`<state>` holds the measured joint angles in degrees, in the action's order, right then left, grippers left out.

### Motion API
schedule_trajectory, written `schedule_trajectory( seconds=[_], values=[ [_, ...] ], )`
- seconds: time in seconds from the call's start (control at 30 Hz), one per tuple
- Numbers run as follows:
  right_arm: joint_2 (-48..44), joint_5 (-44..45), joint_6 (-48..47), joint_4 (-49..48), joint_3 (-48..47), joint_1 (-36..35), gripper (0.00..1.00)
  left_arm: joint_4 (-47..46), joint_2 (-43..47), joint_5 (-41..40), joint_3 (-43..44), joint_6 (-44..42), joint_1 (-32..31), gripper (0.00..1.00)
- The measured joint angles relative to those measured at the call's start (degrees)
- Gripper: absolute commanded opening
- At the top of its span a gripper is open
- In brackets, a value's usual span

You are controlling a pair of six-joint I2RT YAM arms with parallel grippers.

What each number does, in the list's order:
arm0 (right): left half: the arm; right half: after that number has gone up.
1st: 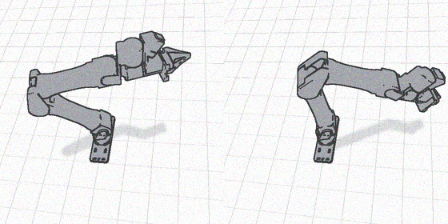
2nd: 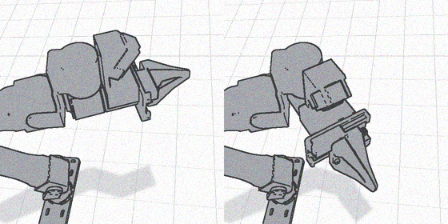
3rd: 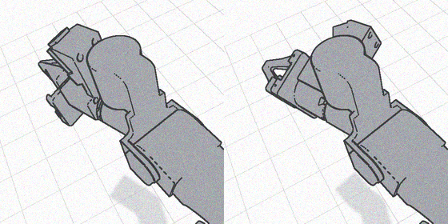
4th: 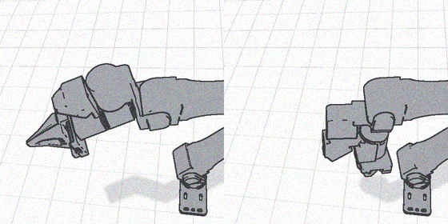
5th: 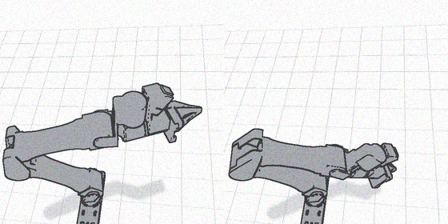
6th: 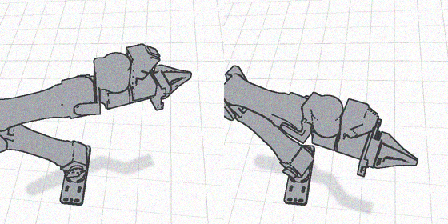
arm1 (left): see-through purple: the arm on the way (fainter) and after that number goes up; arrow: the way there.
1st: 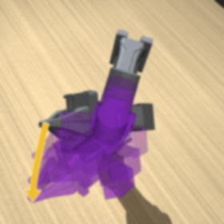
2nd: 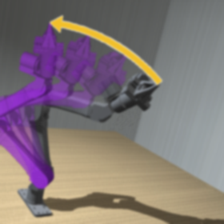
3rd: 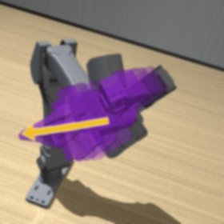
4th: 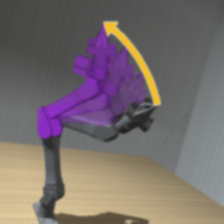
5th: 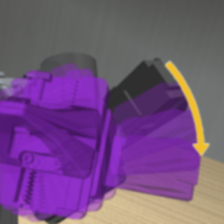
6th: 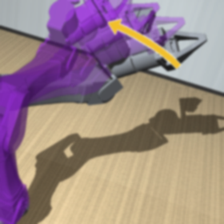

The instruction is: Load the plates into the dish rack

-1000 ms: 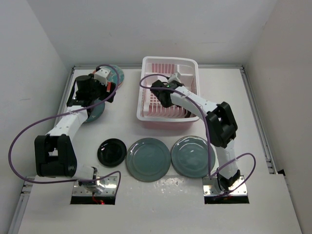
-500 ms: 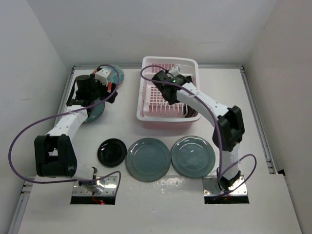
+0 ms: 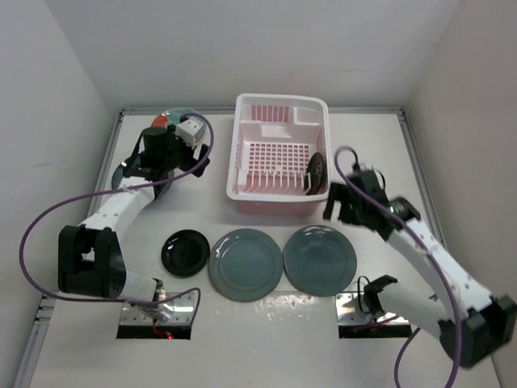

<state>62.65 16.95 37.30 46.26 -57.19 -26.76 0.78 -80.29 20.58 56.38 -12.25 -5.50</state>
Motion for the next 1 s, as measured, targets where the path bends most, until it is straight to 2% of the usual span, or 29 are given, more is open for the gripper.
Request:
schedule_trajectory(
  seconds=[0.07, 0.17, 0.27, 0.37, 0.43, 0.53, 0.63, 0.67, 0.73, 0.8, 0.9, 1.0],
  values=[
    [-9.0, -5.7, 3.6, -2.5, 13.7, 3.1, 0.93, 0.0, 1.0, -1.0, -1.0, -0.6, -1.4, 0.90],
    [-18.0, -11.1, 8.4, -5.2, 29.6, 6.9, 0.95, 0.0, 3.3, -2.8, -3.6, -1.0, -3.5, 0.91],
    [-18.7, -15.3, 10.8, -7.1, 37.2, 10.7, 0.95, 0.7, 5.7, -4.2, -6.0, -1.4, -5.3, 0.91],
    [-15.1, -18.9, 10.4, -10.4, 37.0, 14.1, 0.95, 2.1, 7.8, -5.5, -7.1, -1.6, -6.3, 0.91],
    [-12.3, -21.5, 9.7, -11.1, 35.6, 16.2, 0.95, 3.3, 9.5, -6.2, -7.5, -1.1, -6.8, 0.94],
    [-10.8, -22.7, 7.9, -11.5, 34.8, 18.7, 0.93, 5.4, 11.1, -7.9, -7.5, 1.1, -6.6, 0.93],
    [-10.4, -23.1, 6.1, -11.0, 34.0, 19.5, 0.93, 11.2, 10.8, -5.1, -5.9, 1.6, -4.2, 0.94],
    [-10.4, -23.1, 5.6, -10.5, 33.3, 19.5, 0.93, 14.6, 10.6, -3.4, -4.8, -0.3, -3.1, 1.00],
    [-10.4, -23.2, 4.1, -9.6, 31.3, 19.4, 0.93, 21.6, 9.9, -0.1, -2.4, -6.0, -1.8, 1.00],
    [-10.4, -23.2, 2.4, -8.9, 28.6, 19.1, 0.93, 30.6, 7.6, 2.8, 1.2, -16.0, -1.7, 1.00],
    [-10.4, -23.2, -0.2, -8.5, 23.9, 19.0, 0.93, 42.5, 2.2, 3.6, 2.8, -30.4, -1.9, 1.00],
    [-10.4, -23.1, -2.3, -8.4, 20.6, 18.6, 0.93, 51.9, -5.2, 3.0, 2.2, -40.2, -1.5, 1.00]
  ],
)
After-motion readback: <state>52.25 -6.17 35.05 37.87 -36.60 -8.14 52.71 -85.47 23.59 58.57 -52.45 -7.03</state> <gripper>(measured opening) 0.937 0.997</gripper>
